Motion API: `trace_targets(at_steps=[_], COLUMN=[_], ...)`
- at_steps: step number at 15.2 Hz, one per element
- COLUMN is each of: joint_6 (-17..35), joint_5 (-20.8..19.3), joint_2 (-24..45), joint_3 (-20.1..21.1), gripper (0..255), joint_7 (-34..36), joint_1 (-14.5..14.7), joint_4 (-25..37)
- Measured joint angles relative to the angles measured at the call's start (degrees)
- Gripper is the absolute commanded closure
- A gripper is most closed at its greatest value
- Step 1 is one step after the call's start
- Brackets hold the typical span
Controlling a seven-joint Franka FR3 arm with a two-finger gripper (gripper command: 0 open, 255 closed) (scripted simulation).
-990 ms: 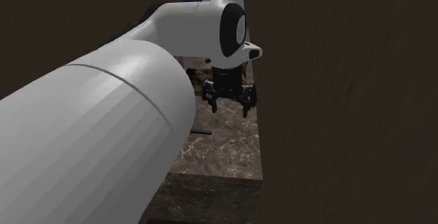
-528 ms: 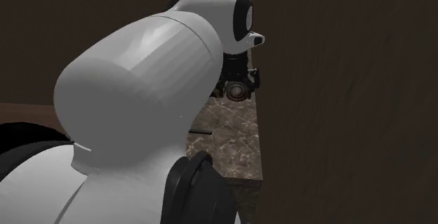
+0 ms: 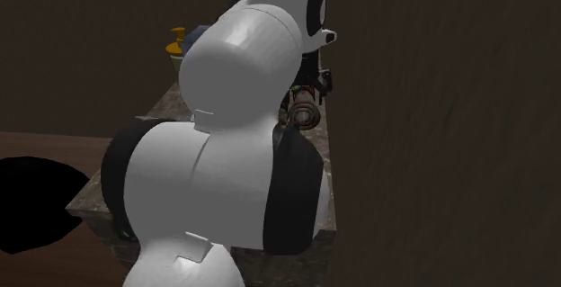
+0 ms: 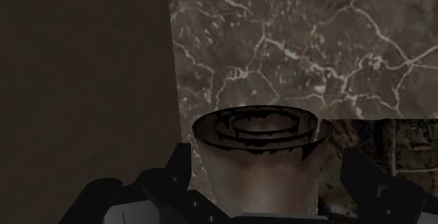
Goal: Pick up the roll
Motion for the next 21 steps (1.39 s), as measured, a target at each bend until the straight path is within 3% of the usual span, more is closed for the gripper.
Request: trace_targets(at_steps=[6, 14, 15, 21], joint_6=[-5.1, 0.6, 0.7, 0.9], joint_5=[-0.1, 0.0, 0.0, 0.0], joint_2=[15.6, 15.3, 15.3, 15.2], joint_3=[0.6, 0.6, 0.7, 0.7], gripper=[0, 0, 255, 255], joint_7=[-2.9, -3.0, -2.9, -2.9], joint_1=[0.6, 0.4, 0.5, 0.5], joint_4=[21.0, 15.1, 14.9, 14.6])
